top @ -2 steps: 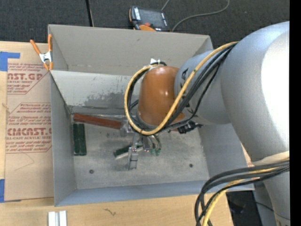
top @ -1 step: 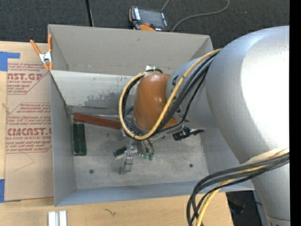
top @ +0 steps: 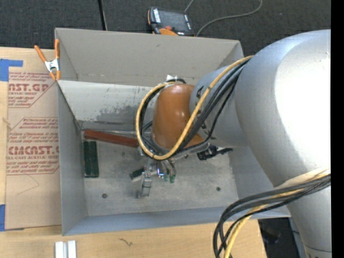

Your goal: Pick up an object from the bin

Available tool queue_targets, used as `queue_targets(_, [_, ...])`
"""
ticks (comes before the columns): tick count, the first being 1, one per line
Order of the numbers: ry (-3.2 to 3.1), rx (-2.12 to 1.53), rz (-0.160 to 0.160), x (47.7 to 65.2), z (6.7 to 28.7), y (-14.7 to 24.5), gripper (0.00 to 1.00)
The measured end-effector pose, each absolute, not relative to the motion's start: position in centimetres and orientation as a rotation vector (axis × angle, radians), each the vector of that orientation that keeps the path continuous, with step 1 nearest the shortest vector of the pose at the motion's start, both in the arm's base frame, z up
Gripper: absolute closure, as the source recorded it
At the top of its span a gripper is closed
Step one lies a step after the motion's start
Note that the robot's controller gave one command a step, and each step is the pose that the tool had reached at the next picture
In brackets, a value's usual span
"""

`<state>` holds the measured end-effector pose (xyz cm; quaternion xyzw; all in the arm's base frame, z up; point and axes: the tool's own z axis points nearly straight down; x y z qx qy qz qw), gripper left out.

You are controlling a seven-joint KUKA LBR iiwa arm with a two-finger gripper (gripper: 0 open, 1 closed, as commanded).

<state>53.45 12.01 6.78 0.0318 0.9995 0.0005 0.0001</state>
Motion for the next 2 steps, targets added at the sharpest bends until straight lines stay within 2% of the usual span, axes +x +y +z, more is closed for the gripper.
queue_targets(1, [3.139, 0.1, 0.002, 53.5, 6.8, 12.0, 1.0])
queue_targets(2, [3.132, 0.099, 0.004, 53.7, 14.7, 12.1, 1.0])
